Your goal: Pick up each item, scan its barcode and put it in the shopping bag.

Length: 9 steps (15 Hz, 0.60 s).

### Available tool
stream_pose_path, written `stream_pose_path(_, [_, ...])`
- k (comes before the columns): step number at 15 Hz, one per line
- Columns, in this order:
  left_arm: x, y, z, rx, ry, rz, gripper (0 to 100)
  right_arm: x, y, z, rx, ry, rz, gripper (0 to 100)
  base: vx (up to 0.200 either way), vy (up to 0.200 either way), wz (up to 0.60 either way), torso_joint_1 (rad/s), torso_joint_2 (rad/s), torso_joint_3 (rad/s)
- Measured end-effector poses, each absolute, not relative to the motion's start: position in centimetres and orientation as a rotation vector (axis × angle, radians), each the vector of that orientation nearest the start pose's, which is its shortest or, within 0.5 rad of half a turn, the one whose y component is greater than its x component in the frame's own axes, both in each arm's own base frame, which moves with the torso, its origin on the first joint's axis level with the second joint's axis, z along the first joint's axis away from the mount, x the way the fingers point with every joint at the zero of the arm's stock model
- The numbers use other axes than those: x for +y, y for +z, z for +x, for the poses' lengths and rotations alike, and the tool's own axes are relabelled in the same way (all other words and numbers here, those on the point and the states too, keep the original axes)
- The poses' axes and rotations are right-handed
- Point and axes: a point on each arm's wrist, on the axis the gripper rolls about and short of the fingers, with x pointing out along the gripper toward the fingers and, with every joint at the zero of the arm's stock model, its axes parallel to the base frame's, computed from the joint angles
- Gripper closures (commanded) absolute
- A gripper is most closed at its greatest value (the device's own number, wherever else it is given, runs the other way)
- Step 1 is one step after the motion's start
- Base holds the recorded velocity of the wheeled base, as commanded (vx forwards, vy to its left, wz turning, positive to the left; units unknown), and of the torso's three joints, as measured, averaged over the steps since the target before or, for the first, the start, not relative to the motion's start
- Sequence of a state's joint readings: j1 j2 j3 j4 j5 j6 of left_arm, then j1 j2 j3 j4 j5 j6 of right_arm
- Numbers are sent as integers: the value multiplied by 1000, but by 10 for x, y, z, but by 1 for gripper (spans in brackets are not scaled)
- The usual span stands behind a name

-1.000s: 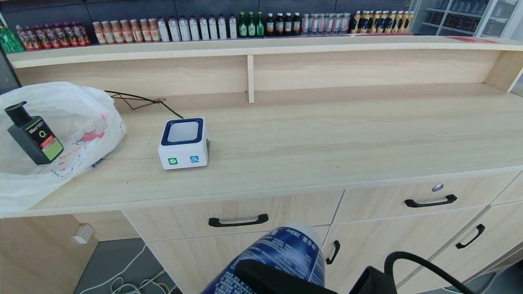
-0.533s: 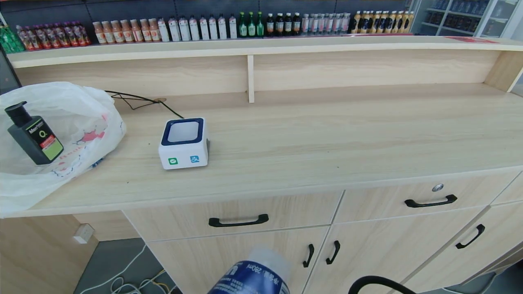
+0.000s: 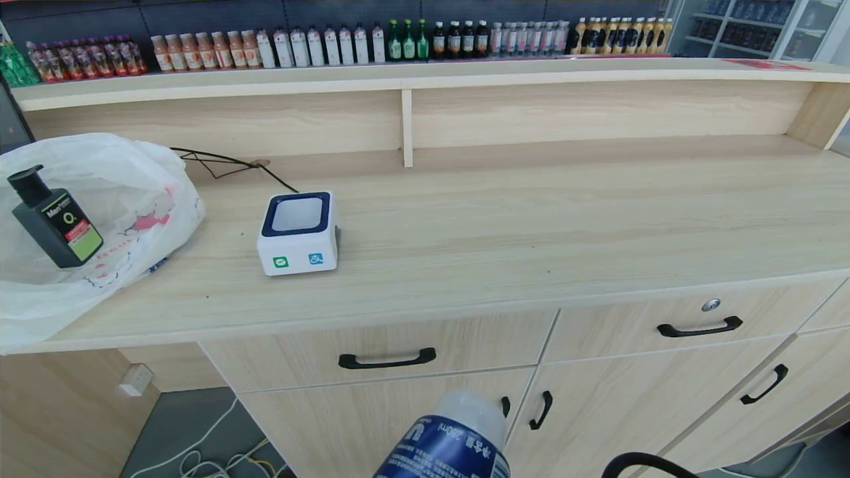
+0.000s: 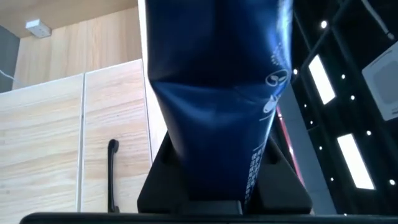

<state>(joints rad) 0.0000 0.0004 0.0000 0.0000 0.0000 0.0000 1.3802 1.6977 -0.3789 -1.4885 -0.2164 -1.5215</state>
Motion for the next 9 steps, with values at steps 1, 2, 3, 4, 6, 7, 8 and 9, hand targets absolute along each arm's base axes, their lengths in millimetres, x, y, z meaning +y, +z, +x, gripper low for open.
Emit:
stream_pose_path(1, [0, 75, -23, 0, 0, 0, 0, 249, 165, 53, -964, 806, -1215, 100, 0, 0, 0, 0, 0, 0])
stream_pose_path(2, [0, 75, -23, 0, 0, 0, 0, 249, 165, 53, -981, 798, -1237, 100, 0, 0, 0, 0, 0, 0])
stream_pose_path(3, [0, 75, -23, 0, 0, 0, 0, 249, 165, 53, -994, 790, -1250, 100, 0, 0, 0, 0, 0, 0])
stream_pose_path(4, [0, 75, -23, 0, 0, 0, 0, 249, 166, 53, -1010, 775, -1274, 100, 0, 0, 0, 0, 0, 0])
stream_pose_path(6, [0, 75, -23, 0, 0, 0, 0, 249, 170, 54, -1046, 734, -1318, 100, 0, 0, 0, 0, 0, 0])
stream_pose_path(7, [0, 75, -23, 0, 0, 0, 0, 249, 172, 55, -1058, 714, -1334, 100, 0, 0, 0, 0, 0, 0])
stream_pose_path(8, [0, 75, -23, 0, 0, 0, 0, 248, 173, 56, -1066, 701, -1340, 100, 0, 0, 0, 0, 0, 0])
stream_pose_path(9, [0, 75, -23, 0, 0, 0, 0, 248, 174, 56, -1067, 696, -1339, 100, 0, 0, 0, 0, 0, 0])
